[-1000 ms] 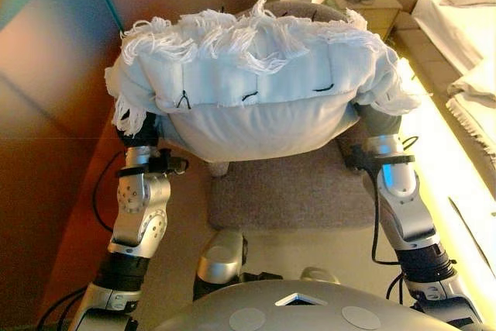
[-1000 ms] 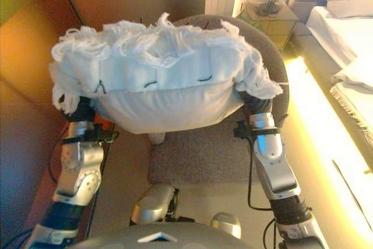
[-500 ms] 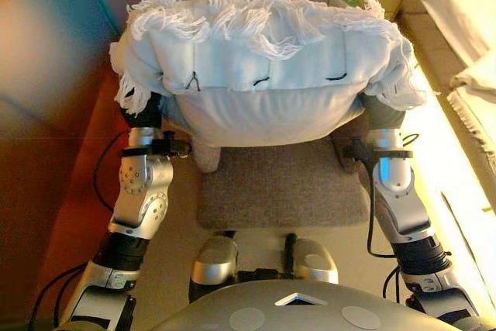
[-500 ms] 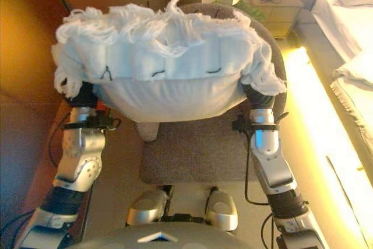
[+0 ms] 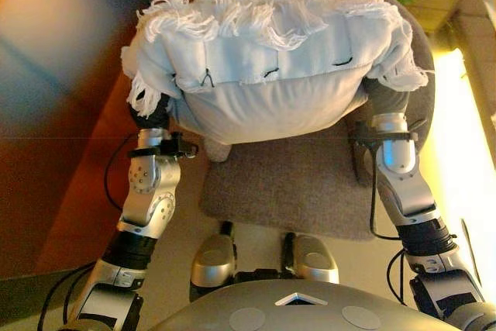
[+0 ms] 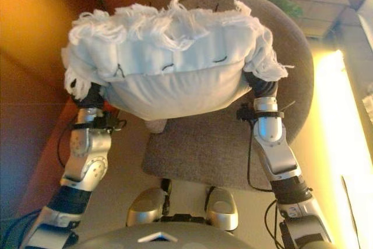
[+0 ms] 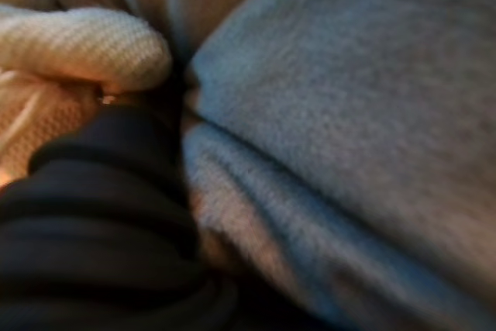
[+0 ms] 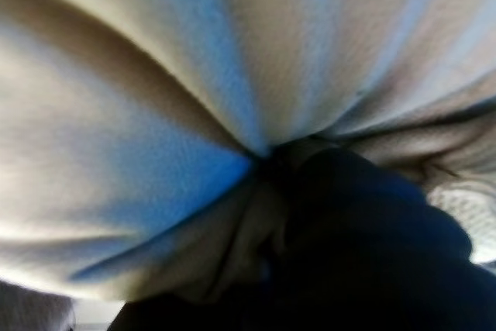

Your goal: Pick up the cushion and take it to the sofa

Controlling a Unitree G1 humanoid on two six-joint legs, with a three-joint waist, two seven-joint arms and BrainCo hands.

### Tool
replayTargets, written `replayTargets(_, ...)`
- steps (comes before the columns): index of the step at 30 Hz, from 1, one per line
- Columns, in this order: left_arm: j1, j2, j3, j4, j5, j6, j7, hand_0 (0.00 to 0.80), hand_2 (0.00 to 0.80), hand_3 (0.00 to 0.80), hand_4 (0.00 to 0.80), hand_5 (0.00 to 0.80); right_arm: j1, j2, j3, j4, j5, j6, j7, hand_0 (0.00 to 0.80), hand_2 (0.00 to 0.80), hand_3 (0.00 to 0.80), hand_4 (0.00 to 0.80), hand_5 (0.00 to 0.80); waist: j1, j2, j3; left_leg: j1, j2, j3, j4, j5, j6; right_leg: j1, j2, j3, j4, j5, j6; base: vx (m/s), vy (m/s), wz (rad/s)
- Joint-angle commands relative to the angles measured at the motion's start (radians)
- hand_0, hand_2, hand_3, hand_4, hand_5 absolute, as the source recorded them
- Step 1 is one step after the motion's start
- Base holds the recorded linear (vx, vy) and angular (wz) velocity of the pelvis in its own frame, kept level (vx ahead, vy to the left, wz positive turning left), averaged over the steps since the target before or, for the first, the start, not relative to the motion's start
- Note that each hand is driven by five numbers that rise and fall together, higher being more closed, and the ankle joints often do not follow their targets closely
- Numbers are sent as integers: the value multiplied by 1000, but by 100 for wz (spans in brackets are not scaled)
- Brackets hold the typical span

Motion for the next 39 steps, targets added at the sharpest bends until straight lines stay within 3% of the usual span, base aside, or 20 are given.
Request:
replayTargets(1,-141,-60,-63,-36,50,-41,-31,800,800,800,800,800,-120,11,68,-16,32,-33,38,800,800,800,800,800,-18,-7,-29,-17,50,-8,42,-36,-47,60,-11,-8,-242,162,26,100,71,11)
replayTargets(4,-172,-72,-99,48,60,24,-26,800,800,800,800,800,-103,27,81,29,49,-17,15,800,800,800,800,800,-37,-5,-47,28,53,7,-10,-36,-47,74,-8,-6,-271,172,31,115,34,-1)
replayTargets(8,-304,-98,-171,259,62,68,-59,800,800,800,800,800,-153,77,117,132,48,-5,-90,800,800,800,800,800,-69,-1,-43,39,50,26,-42,-42,-39,62,-3,10,-302,189,44,-33,-14,2)
replayTargets(13,-443,-104,-202,420,40,141,-135,800,800,800,800,800,-208,140,113,243,55,4,-175,800,800,800,800,800,-111,7,-26,50,42,63,-84,-50,-27,46,-3,30,-342,209,58,-107,13,-9)
replayTargets(20,-598,-119,-225,556,46,141,-177,800,800,800,800,800,-274,144,80,313,53,-22,-242,800,800,800,800,800,-174,2,6,45,47,133,-108,-64,-10,1,7,89,-349,213,64,-131,-15,-32)
replayTargets(30,-760,-154,-251,774,-4,192,-197,800,800,800,800,800,-399,80,73,526,211,29,-127,800,800,800,800,800,-240,0,-3,70,57,215,-115,-80,-9,-6,34,154,-355,209,57,1,0,-40)
replayTargets(39,-921,-181,-248,992,-35,229,-199,800,800,800,800,800,-611,22,127,782,342,100,24,800,800,800,800,800,-243,-22,-2,48,66,233,-96,-88,-22,-22,37,169,-357,211,53,-38,-32,-14)
